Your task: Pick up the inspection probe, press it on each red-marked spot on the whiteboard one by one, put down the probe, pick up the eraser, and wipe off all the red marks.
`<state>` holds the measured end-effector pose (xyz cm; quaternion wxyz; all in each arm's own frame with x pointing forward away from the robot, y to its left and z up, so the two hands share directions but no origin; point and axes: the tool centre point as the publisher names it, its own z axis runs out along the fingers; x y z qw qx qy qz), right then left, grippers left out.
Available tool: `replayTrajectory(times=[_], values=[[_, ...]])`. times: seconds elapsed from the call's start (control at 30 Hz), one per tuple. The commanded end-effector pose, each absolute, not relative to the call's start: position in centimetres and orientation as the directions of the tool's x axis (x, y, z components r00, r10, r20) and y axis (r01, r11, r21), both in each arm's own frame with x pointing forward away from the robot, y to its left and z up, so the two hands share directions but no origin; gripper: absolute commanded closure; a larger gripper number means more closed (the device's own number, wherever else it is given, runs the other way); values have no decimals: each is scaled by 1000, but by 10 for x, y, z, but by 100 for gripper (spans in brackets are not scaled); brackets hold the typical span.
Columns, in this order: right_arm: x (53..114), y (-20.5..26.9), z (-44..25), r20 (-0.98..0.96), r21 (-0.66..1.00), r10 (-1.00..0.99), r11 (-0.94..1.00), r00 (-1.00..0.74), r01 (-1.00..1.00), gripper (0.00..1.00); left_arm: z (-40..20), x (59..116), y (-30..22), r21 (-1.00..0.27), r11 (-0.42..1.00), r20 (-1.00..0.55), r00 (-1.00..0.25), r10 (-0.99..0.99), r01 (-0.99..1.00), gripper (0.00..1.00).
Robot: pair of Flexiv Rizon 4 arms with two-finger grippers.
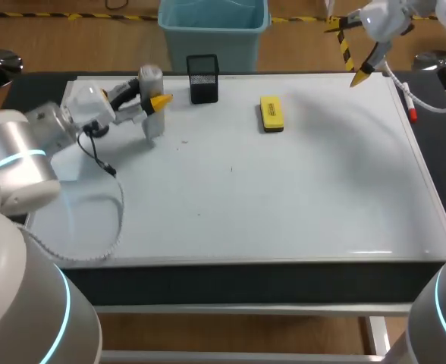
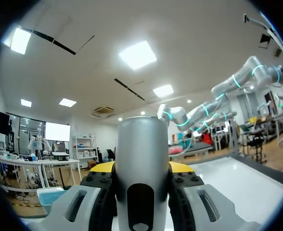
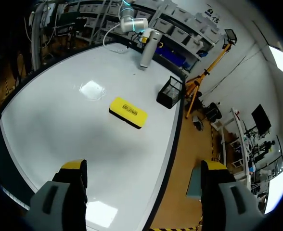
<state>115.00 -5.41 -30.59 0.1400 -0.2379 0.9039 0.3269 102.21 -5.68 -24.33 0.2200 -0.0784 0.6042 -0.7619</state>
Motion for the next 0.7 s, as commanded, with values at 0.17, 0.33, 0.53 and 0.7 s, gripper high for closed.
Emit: replayTrajectory(times=[0.17, 0.33, 0.53, 0.7], values=[[1150, -54, -305, -407, 520, -342, 675, -847, -523, 0, -203, 1094, -42, -934, -215, -208, -922, -327, 287, 100], [1150, -54, -305, -407, 520, -342, 675, -847, -523, 0, -184, 1128, -44, -918, -267, -219, -936, -275, 293, 100], [1150, -54, -305, -407, 520, -342, 675, -847, -523, 0, -169, 1159, -62, -912, -304, -233, -957, -171, 276, 100], [1150, -54, -305, -407, 520, -342, 675, -847, -523, 0, -153, 1178, -75, -908, -312, -248, -959, -138, 280, 100]])
